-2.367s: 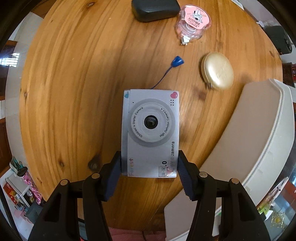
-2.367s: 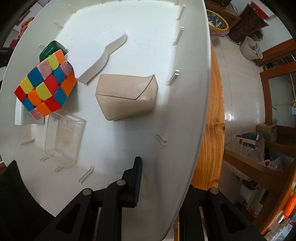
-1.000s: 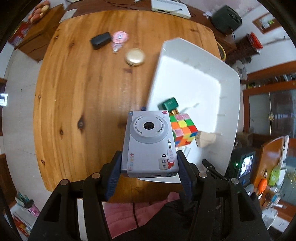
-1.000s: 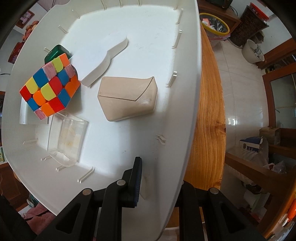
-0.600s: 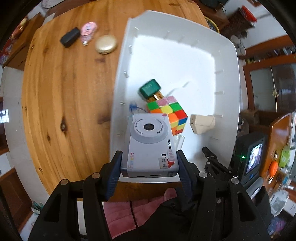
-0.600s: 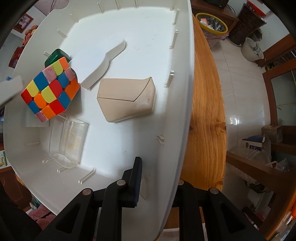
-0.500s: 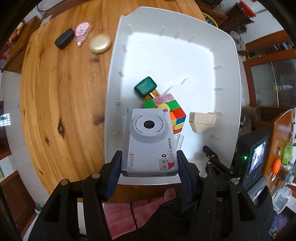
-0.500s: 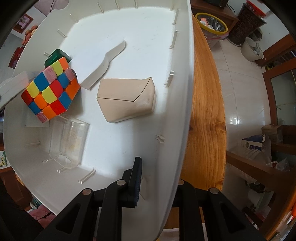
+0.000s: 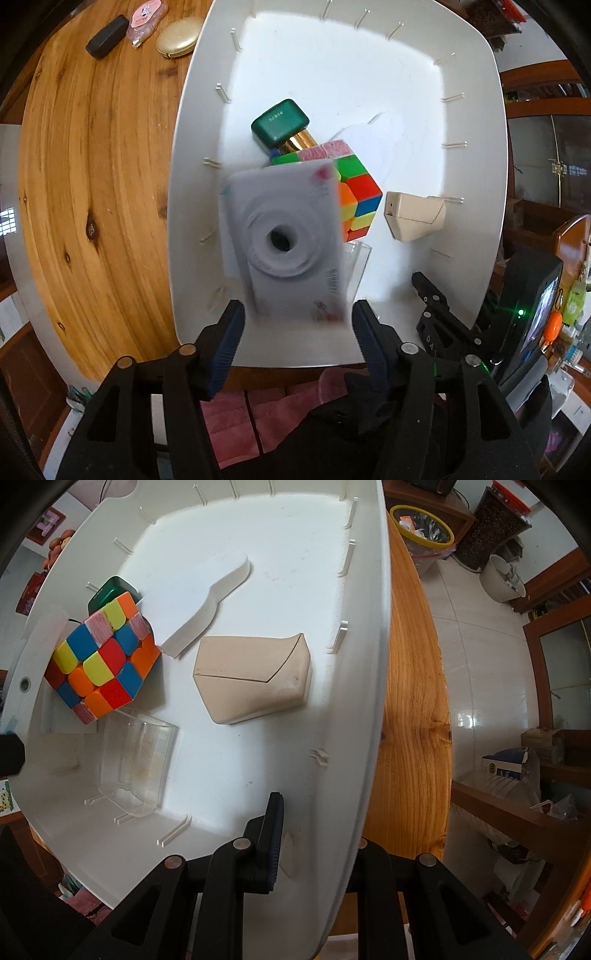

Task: Organize rigid objects
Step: 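Carry the white-and-silver photo device into the tray and lower it, then open the left gripper and move it back toward the gold round compact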

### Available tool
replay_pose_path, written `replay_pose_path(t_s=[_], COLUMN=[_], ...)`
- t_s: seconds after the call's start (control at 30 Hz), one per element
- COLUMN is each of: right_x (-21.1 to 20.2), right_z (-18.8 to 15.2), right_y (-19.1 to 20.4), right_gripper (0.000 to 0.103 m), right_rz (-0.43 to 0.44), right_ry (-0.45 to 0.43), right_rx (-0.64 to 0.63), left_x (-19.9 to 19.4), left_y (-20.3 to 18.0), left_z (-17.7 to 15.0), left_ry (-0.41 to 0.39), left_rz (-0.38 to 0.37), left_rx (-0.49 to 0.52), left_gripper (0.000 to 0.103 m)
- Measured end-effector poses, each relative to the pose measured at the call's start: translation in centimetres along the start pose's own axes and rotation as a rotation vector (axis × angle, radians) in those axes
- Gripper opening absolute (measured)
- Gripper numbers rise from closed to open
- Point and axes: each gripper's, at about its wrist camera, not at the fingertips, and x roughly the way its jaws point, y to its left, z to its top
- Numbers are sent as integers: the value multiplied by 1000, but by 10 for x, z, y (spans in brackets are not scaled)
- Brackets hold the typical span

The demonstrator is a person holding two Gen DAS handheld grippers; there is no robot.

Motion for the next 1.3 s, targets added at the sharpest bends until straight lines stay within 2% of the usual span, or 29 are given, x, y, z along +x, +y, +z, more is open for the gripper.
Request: replay_pose_path(t_s=[0.07,0.23,0.37,0.63,0.77,0.9,1.0,1.2,1.3], right_x=[1,1,1,0,0,-1,-1,0,0], right_z=[0,0,0,-2,-3,-3,-3,-2,-2], right_y=[2,3,3,2,2,1,1,2,1], right_gripper=[20,20,20,20,20,20,20,20,20], right_rz=[-1,-1,-2,2,4,7,7,7,7], right_ry=[0,-1,-3,-11,-12,-12,-11,-9,-9], right_rx=[-1,-1,-2,2,1,-2,-2,-3,-2], left_x=[-2,-11,-27,-77,-101,-115,-123,-129,-129], left_y=[-1,-4,0,23,35,50,54,70,78], left_z=[-1,-4,-6,-8,-9,-11,-15,-15,-12], left_ry=[-12,-60,-132,-384,-530,-632,-732,-843,-861], left_rz=[5,33,30,16,64,56,88,162,171], left_rx=[4,16,10,-55,-50,-80,-70,-38,-18], left_gripper=[76,76,76,76,76,76,76,76,76])
